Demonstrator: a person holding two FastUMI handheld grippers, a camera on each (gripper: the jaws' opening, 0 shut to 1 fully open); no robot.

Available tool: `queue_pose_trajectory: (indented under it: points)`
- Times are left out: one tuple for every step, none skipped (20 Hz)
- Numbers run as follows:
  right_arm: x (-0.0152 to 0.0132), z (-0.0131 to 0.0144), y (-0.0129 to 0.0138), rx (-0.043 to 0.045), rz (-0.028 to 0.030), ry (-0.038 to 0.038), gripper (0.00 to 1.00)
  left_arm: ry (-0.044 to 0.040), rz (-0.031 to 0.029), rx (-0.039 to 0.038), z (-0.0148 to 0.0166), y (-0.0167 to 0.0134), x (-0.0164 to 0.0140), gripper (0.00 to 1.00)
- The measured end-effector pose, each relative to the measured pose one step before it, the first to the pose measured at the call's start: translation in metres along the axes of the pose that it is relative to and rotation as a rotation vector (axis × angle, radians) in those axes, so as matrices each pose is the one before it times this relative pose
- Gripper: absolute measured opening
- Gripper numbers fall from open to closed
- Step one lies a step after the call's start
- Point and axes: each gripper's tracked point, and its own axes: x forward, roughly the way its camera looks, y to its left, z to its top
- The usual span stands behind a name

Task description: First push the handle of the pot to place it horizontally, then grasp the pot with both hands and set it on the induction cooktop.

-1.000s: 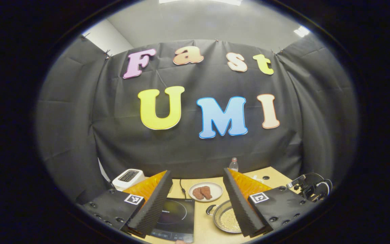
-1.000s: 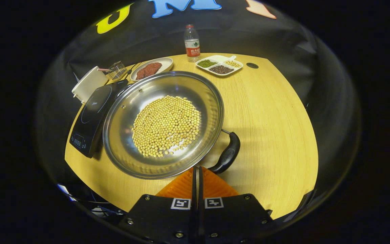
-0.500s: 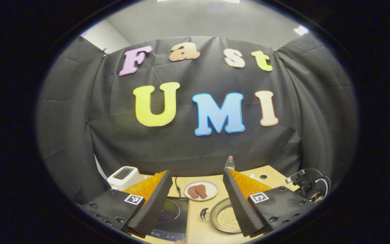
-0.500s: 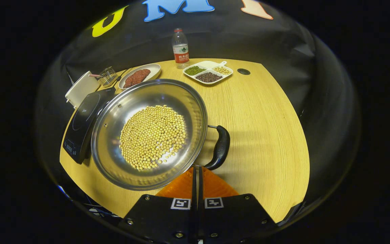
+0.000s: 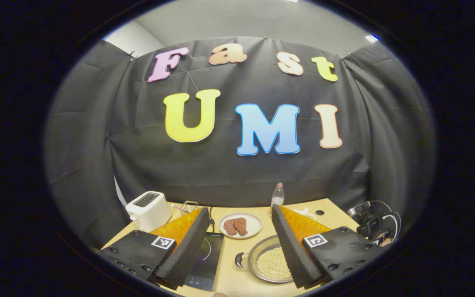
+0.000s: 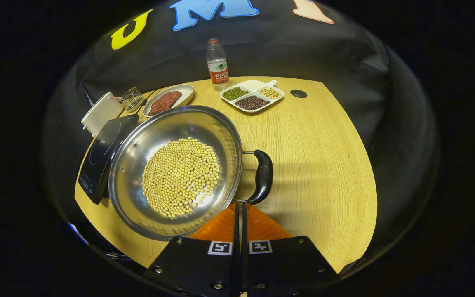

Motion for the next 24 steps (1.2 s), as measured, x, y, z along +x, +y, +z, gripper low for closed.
queue_pose_trajectory:
  points:
    - [-0.00491, -0.00009, -0.00348, 0.00506, -0.00842, -0.01505, 0.01, 0.00793, -0.00893, -0.00430, -0.00581, -0.00073, 0.00220, 0.95]
    - [-0.00697, 0.00369, -0.00015, 0.00826, 0.00232, -0.02572, 0.01, 0.01031, -0.00685, -0.00481, -0.00523, 0.00075, 0.00243, 0.95]
    - [-0.00663, 0.00294, 0.00027, 0.01453, 0.00636, -0.03028, 0.03, 0.01146, -0.00454, -0.00469, -0.00768, 0.00237, 0.00315, 0.98]
    - [-0.00803, 0.00471, 0.00080, 0.01569, 0.00858, -0.02714, 0.09, 0.01202, -0.00725, -0.00889, -0.00689, 0.00212, 0.00430, 0.95]
    - [-0.00248, 0.00077, 0.00143, 0.01012, 0.00973, -0.02264, 0.33, 0.01056, -0.00968, -0.01160, -0.00710, 0.00146, 0.00331, 0.95]
    - [-0.00393, 0.00344, -0.00113, 0.01059, -0.00607, -0.02341, 0.49, 0.01605, -0.01490, -0.00990, -0.00754, 0.00036, 0.00455, 1.00]
    - [0.00035, 0.00324, -0.00197, 0.01513, -0.00719, -0.02598, 0.83, 0.01829, -0.01617, -0.00489, -0.00877, 0.00006, 0.00500, 0.95]
    - [-0.00310, 0.00662, 0.00051, 0.02047, -0.00604, -0.03015, 0.89, 0.01802, -0.01190, 0.00323, -0.00977, 0.00160, 0.00654, 0.98]
    - [-0.00120, 0.00529, -0.00030, 0.01949, -0.00775, -0.02593, 0.90, 0.03316, -0.00712, 0.00811, -0.01507, 0.00234, 0.00898, 1.00]
    - [0.00034, 0.00393, 0.00013, 0.01464, -0.00647, -0.01633, 0.90, 0.04386, -0.00478, 0.00550, -0.01658, 0.00249, 0.00960, 0.95]
    - [0.00129, 0.00161, -0.00149, 0.00967, -0.00827, -0.00847, 0.90, 0.04463, -0.01260, -0.00215, -0.01678, -0.00067, 0.01077, 0.98]
    - [0.00225, 0.00155, -0.00104, 0.00461, -0.00458, -0.00156, 0.90, 0.04000, -0.01455, -0.01454, -0.01443, -0.00139, 0.01259, 0.98]
    - [0.00508, 0.00043, -0.00058, 0.00147, -0.00492, 0.00373, 0.90, 0.03876, -0.01843, -0.01022, -0.01393, -0.00246, 0.01099, 1.00]
    - [0.00408, 0.00049, -0.00117, -0.00097, -0.00590, 0.00428, 0.90, 0.03304, -0.00729, -0.00329, -0.01078, -0.00085, 0.01172, 0.98]
    - [0.00510, 0.00009, -0.00025, -0.00162, -0.00322, 0.00586, 0.90, 0.02991, -0.00515, 0.00334, -0.01105, 0.00110, 0.01167, 0.98]
    - [0.00471, 0.00034, 0.00006, -0.00213, -0.00217, 0.00635, 0.90, 0.02630, -0.00528, 0.00575, -0.00835, -0.00008, 0.01288, 0.96]
    - [0.00595, -0.00059, -0.00003, -0.00453, -0.00372, 0.00639, 0.90, 0.02065, -0.00469, 0.00923, -0.01069, -0.00098, 0.00730, 0.98]
    - [0.00490, 0.00007, 0.00014, -0.00394, -0.00164, 0.00624, 0.90, 0.02440, -0.00056, 0.01179, -0.00819, 0.00175, 0.01137, 0.99]
    - [0.00609, -0.00020, 0.00073, -0.00242, -0.00232, 0.00622, 0.91, 0.02559, -0.00270, 0.00748, -0.00824, 0.00064, 0.01159, 1.00]
    - [0.00531, -0.00037, 0.00039, -0.00180, -0.00415, 0.00675, 0.90, 0.02153, -0.00184, 0.00175, -0.00659, 0.00059, 0.01219, 0.98]
    - [0.00500, -0.00027, 0.00084, -0.00236, -0.00407, 0.00375, 0.91, 0.02306, 0.00030, -0.00191, -0.00735, 0.00112, 0.00959, 0.96]
    - [0.00435, 0.00035, 0.00006, -0.00439, -0.00720, 0.00332, 0.91, 0.02147, 0.00182, -0.00438, -0.00629, 0.00182, 0.01046, 0.96]
    - [0.00500, -0.00097, -0.00151, -0.00863, -0.01108, 0.00419, 0.91, 0.02034, 0.00312, -0.00362, -0.00618, 0.00209, 0.00909, 0.96]
    - [0.00457, -0.00025, -0.00236, -0.00911, -0.01530, 0.00578, 0.91, 0.01851, 0.00385, -0.00033, -0.00484, 0.00271, 0.00758, 0.96]
